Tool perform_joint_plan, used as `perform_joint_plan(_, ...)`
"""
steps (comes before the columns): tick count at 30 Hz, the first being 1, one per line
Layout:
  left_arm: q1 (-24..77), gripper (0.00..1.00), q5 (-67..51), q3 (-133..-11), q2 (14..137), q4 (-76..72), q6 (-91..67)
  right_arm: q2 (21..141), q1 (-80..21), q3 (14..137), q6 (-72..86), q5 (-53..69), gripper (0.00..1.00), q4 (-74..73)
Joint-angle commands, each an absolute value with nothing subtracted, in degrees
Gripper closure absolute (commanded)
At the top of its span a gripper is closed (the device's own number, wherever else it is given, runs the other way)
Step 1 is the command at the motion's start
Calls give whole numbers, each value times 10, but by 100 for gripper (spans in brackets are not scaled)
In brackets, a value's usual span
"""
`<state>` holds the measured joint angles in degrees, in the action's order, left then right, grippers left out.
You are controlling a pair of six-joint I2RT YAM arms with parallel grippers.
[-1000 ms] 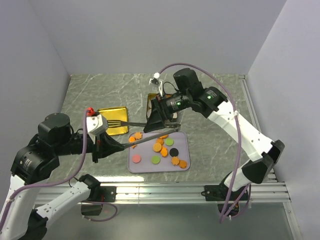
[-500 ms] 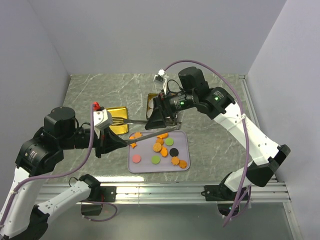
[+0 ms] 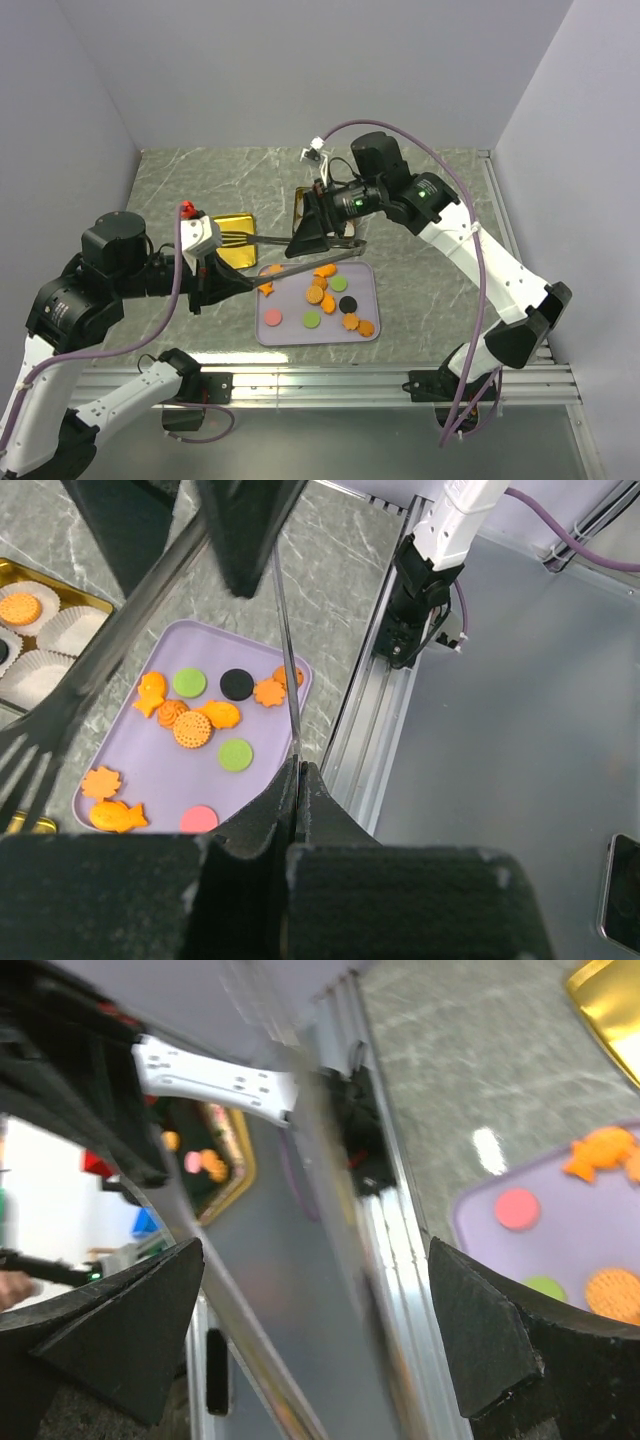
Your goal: Pack the cookies
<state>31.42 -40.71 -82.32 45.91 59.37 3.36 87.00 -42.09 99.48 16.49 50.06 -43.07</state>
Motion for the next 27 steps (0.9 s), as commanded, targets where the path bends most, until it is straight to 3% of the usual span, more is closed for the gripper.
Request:
perform_joint_plan(1, 316, 100, -409, -847, 464, 569, 25, 831, -410, 967, 193, 596, 0, -356)
perform_joint_plan(8, 315, 100, -386, -870, 483, 574, 19, 792, -409, 897, 239, 693, 0, -286)
perform_joint_plan(21, 316, 100, -370, -896, 530, 544, 4, 760, -412, 874, 254, 713, 3, -265)
perform_joint_plan(27, 316, 100, -380, -904, 550, 521, -24, 787, -430, 931, 143, 658, 9, -419)
